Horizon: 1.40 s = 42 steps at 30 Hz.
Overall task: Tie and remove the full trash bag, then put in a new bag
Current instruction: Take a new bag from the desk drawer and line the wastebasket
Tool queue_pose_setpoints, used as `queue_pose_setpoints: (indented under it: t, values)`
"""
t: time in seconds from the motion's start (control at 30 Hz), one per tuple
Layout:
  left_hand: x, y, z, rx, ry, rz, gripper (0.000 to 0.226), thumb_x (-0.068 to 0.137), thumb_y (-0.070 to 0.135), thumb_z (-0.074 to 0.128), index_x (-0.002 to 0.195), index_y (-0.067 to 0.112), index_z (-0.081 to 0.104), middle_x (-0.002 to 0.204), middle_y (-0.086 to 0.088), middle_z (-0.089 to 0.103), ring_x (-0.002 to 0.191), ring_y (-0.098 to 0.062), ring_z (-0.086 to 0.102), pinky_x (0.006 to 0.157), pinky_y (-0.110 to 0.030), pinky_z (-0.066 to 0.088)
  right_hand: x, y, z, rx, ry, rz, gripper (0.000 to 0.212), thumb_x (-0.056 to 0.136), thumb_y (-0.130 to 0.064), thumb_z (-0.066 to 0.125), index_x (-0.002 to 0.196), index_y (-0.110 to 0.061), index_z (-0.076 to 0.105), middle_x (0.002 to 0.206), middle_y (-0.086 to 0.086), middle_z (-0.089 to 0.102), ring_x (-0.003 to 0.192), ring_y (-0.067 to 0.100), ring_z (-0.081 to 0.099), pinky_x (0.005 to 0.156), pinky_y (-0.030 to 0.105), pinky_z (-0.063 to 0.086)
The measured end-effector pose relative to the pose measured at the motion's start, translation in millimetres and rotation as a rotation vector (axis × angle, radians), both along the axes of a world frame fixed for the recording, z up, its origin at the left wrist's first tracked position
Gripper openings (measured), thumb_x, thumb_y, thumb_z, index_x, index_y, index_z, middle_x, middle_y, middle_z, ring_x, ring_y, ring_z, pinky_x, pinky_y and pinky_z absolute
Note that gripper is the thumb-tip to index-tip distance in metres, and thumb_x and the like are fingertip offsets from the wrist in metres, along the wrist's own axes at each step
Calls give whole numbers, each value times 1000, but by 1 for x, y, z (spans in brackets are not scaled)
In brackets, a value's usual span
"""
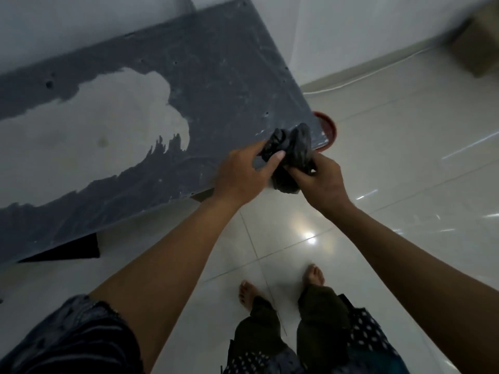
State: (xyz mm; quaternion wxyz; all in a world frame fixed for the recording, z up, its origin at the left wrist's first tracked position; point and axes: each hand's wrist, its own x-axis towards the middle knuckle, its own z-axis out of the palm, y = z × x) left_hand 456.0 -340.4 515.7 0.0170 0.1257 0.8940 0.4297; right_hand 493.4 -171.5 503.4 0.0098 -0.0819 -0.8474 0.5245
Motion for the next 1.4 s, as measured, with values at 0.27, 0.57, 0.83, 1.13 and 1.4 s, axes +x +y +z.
queue_pose_setpoints:
  t: [0.27, 0.57, 0.83, 1.13, 1.4]
  values:
    - [-51, 95, 42, 112, -158, 101, 22, 89, 39, 69, 70, 27, 68, 62, 14, 66, 58, 1, 62, 57, -21, 51, -37, 104, 46, -325, 14, -99, 22, 88, -26, 73, 109, -18, 74, 105, 0, 74, 100, 12, 70, 85, 25, 57]
    - [-114, 223, 82, 456, -483, 296, 19, 84, 26, 78, 84, 8, 71, 72, -7, 72, 51, -9, 69, 51, -19, 55, -110, 256, 78, -510, -165, -121, 18, 88, -17, 74, 71, -13, 68, 78, 4, 69, 71, 12, 65, 72, 29, 54]
    - [-182, 277, 73, 419, -472, 345, 76, 78, 73, 58, 140, 30, 50, 130, 3, 60, 114, -16, 62, 86, -35, 54, -190, 297, 72, -482, -66, -179, 11, 84, -15, 76, 87, -6, 71, 82, 6, 69, 74, 11, 66, 64, 22, 54]
    - [-277, 318, 76, 444, -439, 190, 13, 83, 15, 78, 95, 13, 75, 87, -1, 74, 85, -12, 71, 74, -19, 57, -268, 311, 73, -490, -95, -120, 7, 87, -12, 74, 82, -7, 71, 82, 7, 71, 81, 17, 69, 71, 26, 54]
    - [-327, 314, 70, 856, -737, 278, 4, 95, 10, 62, 97, 8, 65, 95, -12, 74, 88, -20, 74, 82, -30, 61, -324, 330, 68, -407, -204, -223, 35, 96, -37, 61, 86, -7, 76, 91, 10, 74, 91, 24, 69, 83, 41, 58]
